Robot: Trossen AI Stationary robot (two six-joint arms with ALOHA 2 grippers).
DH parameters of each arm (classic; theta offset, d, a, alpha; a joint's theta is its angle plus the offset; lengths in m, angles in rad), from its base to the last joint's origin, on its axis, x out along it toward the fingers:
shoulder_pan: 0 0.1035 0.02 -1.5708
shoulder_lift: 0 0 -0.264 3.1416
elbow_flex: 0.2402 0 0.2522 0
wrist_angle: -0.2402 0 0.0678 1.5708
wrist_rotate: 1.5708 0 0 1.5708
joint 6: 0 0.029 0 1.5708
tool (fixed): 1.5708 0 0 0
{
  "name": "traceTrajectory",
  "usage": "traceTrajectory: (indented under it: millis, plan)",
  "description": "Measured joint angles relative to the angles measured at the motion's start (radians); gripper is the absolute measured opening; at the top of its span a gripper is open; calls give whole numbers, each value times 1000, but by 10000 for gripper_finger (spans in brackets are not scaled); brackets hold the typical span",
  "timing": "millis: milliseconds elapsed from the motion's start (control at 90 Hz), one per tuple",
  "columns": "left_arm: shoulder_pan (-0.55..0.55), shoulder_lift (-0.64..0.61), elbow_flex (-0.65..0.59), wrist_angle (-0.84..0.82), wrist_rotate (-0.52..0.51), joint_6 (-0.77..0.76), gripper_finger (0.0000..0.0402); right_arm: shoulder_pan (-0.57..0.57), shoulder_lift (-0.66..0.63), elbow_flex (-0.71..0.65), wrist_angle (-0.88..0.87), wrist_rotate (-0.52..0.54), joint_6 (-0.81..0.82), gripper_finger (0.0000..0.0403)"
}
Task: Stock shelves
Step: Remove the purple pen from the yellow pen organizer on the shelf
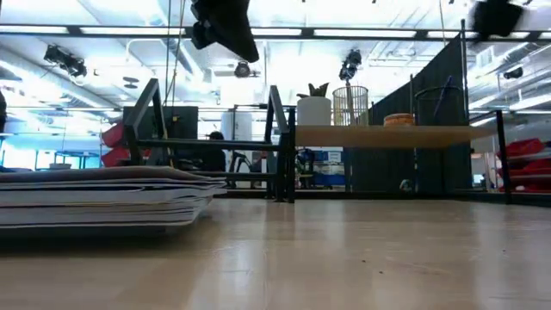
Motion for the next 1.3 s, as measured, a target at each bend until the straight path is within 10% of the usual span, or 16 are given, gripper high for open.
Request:
traceTrajectory:
  millis: [656,1300]
  plan:
    - [5,-2,0,-8,-66,149,0,-1011,281,790,-609,-6,-174,152]
    - [50,-2,0,-8,-67,246,0,-1231,397,776,-480,-322,-393,150]
